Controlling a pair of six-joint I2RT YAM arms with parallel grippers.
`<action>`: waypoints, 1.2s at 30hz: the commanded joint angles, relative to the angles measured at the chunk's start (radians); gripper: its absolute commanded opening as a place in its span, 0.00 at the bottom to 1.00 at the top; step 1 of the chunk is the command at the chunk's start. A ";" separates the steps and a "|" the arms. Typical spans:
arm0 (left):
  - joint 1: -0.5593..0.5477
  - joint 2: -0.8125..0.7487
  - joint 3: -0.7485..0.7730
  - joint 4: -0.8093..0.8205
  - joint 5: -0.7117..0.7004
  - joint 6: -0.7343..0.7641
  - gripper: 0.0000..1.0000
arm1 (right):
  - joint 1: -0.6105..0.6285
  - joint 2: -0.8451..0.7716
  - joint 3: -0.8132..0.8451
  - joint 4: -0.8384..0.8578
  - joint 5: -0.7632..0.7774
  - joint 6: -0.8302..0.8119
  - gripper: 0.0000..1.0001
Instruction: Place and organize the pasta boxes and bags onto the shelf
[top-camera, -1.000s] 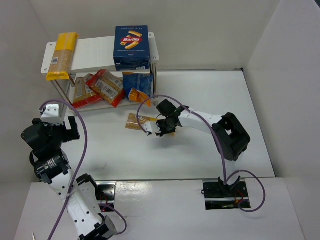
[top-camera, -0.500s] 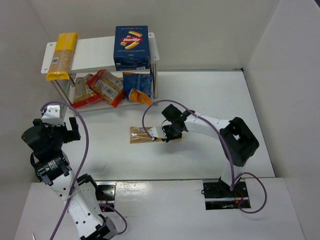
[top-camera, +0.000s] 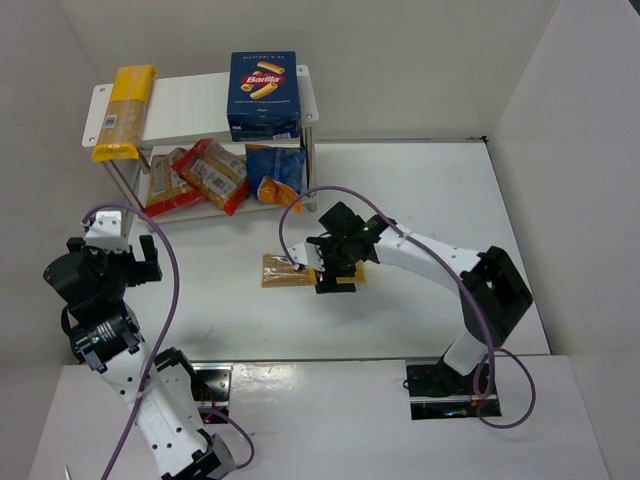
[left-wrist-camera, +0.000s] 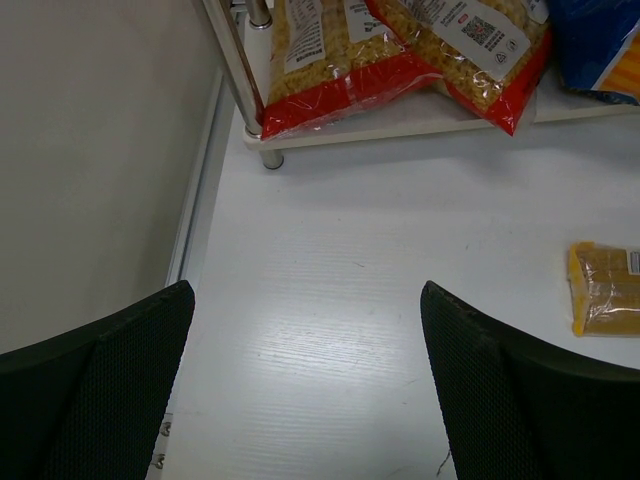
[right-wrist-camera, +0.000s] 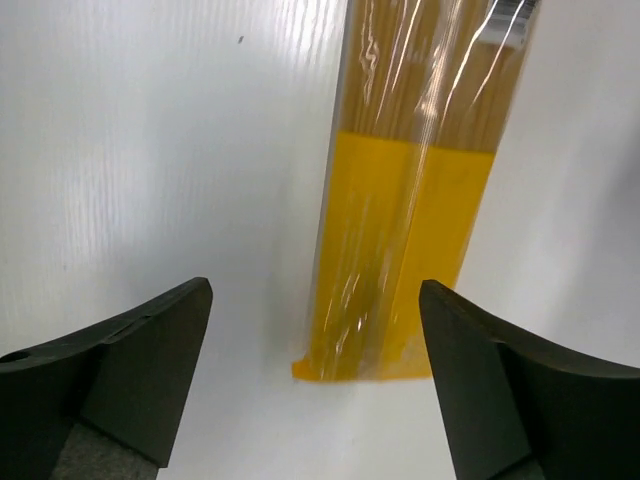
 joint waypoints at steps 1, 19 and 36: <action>0.007 -0.010 -0.004 0.034 0.036 0.027 0.99 | 0.002 0.126 0.060 0.068 -0.064 0.089 0.93; 0.007 -0.001 -0.004 0.034 0.055 0.036 0.99 | -0.070 0.179 0.062 0.236 -0.139 0.089 1.00; 0.007 -0.001 -0.004 0.034 0.064 0.036 0.99 | -0.104 0.283 0.091 0.203 -0.118 0.045 1.00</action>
